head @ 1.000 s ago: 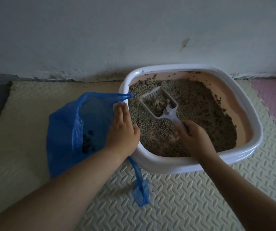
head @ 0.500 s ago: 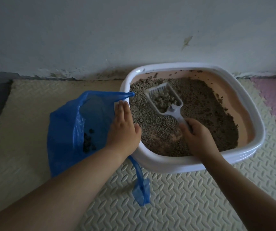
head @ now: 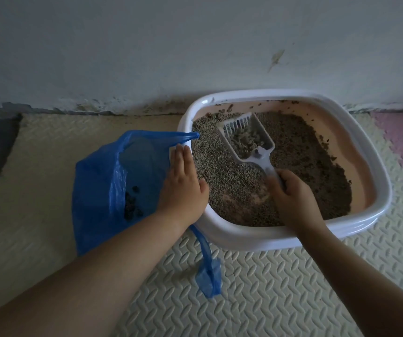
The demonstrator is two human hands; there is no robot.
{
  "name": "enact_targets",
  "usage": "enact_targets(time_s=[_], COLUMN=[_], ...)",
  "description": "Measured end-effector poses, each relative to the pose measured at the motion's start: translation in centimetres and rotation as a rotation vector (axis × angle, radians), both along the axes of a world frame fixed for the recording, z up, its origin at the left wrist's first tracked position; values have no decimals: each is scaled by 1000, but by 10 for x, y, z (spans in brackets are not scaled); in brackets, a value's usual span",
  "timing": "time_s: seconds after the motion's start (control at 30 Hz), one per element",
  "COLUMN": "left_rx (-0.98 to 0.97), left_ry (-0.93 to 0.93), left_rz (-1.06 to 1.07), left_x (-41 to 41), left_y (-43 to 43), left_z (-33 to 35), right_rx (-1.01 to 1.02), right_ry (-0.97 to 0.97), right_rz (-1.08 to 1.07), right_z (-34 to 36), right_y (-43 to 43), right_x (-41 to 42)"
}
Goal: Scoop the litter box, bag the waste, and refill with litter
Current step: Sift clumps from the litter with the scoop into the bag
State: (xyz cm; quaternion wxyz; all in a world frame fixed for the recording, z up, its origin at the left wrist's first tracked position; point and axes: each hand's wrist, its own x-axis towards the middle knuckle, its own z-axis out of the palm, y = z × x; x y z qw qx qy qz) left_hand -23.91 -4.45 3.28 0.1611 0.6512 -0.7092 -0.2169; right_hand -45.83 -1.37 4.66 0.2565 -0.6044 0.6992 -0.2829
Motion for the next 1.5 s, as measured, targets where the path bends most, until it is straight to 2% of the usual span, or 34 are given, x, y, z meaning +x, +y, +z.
enact_targets(time_s=[0.27, 1.0, 1.2, 1.4, 1.5], left_rx=[2, 28, 56, 152, 82], left_ry=[-2, -19, -43, 8, -22], left_rz=[-2, -12, -20, -101, -201], left_x=[0, 1, 3, 11, 29], left_y=[0, 0, -1, 5, 18], left_z=[1, 3, 6, 27, 51], right_rx=[31, 32, 27, 35, 21], right_ry=[-7, 45, 0, -60, -98], right_rz=[48, 5, 0, 29, 51], right_z=[2, 6, 14, 24, 32], right_y=[2, 7, 12, 20, 23], right_x=[2, 4, 4, 3, 5])
